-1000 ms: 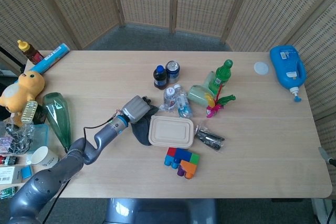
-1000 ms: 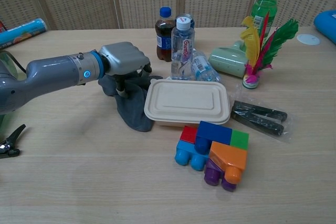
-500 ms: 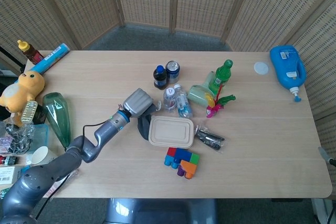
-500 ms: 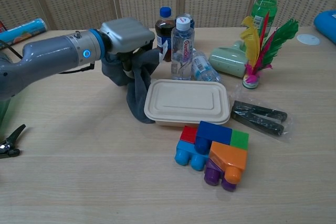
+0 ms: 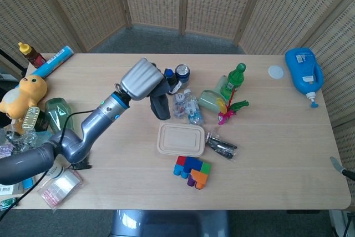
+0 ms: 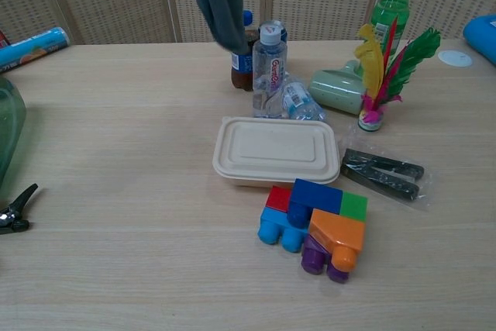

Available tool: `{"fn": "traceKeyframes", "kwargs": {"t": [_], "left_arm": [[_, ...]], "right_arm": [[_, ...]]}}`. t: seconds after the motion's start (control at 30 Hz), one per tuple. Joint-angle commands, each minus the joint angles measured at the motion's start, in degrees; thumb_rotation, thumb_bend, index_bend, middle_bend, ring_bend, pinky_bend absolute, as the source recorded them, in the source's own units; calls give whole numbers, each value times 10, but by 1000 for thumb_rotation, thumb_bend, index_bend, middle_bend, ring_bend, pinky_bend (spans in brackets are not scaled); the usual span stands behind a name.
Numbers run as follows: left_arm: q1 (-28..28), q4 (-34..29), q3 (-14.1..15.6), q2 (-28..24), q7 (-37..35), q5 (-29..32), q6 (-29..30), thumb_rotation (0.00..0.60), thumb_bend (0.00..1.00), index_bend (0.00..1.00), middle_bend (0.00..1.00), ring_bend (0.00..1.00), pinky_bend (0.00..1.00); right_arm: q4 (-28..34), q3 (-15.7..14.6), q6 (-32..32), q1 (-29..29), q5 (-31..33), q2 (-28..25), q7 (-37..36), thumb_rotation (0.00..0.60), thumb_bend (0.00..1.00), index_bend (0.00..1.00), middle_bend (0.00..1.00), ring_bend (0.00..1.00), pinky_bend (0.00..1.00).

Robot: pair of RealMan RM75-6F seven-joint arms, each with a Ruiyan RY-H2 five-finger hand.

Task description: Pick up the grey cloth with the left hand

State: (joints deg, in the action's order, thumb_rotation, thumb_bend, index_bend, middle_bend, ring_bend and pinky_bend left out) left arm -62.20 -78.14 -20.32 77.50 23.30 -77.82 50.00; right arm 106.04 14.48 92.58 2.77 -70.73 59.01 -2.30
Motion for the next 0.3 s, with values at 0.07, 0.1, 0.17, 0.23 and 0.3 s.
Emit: {"fn": "traceKeyframes", "kwargs": {"t": [0.07,0.1,0.17,0.23,0.3], "left_arm": [[-19,-74,-58,-75,53,49,11,600,70,911,810,733,950],[-22,-83,-65,-84,58,55,13,600,70,911,810,733,949],[-28,-100,-80,-103,67,68,16,600,69,911,810,733,950],[-36,-110,-85,-122,79,74,12,600,69,910,810,733,950],[-39,-119,-83,-132,84,81,6,600,70,910,810,734,949]], "right_arm": [[6,-4,4,2,-8,-3,-2,529,0,0,0,0,0],[7,-4,5,3,-9,-3,-2,528,0,0,0,0,0],[10,-6,6,4,-13,-5,-3,531,0,0,0,0,0],[12,-7,6,5,-16,-6,-5,532,0,0,0,0,0],[13,-8,7,5,-17,-6,-4,533,0,0,0,0,0]]}}
